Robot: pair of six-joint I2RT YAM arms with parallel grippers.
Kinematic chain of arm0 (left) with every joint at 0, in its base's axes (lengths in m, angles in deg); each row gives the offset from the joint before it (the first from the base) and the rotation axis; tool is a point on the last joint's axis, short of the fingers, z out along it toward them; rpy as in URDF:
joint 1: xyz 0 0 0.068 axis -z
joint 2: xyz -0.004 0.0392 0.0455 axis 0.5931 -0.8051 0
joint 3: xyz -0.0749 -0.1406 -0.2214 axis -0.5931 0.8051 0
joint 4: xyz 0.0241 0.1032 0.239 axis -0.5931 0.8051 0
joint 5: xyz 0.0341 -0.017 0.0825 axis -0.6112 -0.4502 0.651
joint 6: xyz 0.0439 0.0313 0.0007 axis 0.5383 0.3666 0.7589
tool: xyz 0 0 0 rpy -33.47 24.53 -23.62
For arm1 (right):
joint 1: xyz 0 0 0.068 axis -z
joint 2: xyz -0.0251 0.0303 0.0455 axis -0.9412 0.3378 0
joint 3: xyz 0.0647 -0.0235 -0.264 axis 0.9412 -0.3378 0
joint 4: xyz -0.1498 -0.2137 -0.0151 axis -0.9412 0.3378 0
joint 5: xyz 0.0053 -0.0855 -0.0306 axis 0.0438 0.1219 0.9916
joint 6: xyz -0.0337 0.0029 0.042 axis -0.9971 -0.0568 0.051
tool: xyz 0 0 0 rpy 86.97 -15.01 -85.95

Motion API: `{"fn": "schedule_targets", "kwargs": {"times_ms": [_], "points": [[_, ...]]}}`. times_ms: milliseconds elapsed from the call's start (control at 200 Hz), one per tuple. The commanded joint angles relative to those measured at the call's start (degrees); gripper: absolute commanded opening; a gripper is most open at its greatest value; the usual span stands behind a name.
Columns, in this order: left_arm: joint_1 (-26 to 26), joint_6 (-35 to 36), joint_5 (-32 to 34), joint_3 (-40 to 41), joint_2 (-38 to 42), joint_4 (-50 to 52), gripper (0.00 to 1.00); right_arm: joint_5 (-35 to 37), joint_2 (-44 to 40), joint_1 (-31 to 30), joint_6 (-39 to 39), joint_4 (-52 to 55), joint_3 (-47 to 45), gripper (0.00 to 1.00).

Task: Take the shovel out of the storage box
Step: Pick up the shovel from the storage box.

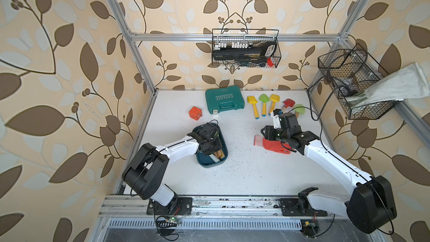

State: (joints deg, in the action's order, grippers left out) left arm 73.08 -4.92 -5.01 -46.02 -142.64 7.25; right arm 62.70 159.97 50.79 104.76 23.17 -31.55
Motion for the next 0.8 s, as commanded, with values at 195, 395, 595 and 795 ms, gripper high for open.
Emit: {"fn": "schedule_targets", "kwargs": {"times_ms": [195,395,595,795], "points": [[-0.23,5.94,4.55,-3.80,14.33,7.48,0.15,-2.24,-1.60,0.23,0.57,-1.77,-1.55,0.49],[-0.21,16.40,3.77,-9.02,15.76,5.77,0.13,-6.79,-5.00,0.22,0.31,-5.64,-3.45,0.51],[-0.22,27.40,-0.39,-8.51,16.74,-4.98,0.08,-16.26,-8.91,0.23,0.83,-14.39,-7.14,0.53],[-0.22,32.47,-6.32,1.30,19.45,-22.46,0.06,-30.36,-6.04,-0.30,4.61,-27.16,-9.99,0.54]]}}
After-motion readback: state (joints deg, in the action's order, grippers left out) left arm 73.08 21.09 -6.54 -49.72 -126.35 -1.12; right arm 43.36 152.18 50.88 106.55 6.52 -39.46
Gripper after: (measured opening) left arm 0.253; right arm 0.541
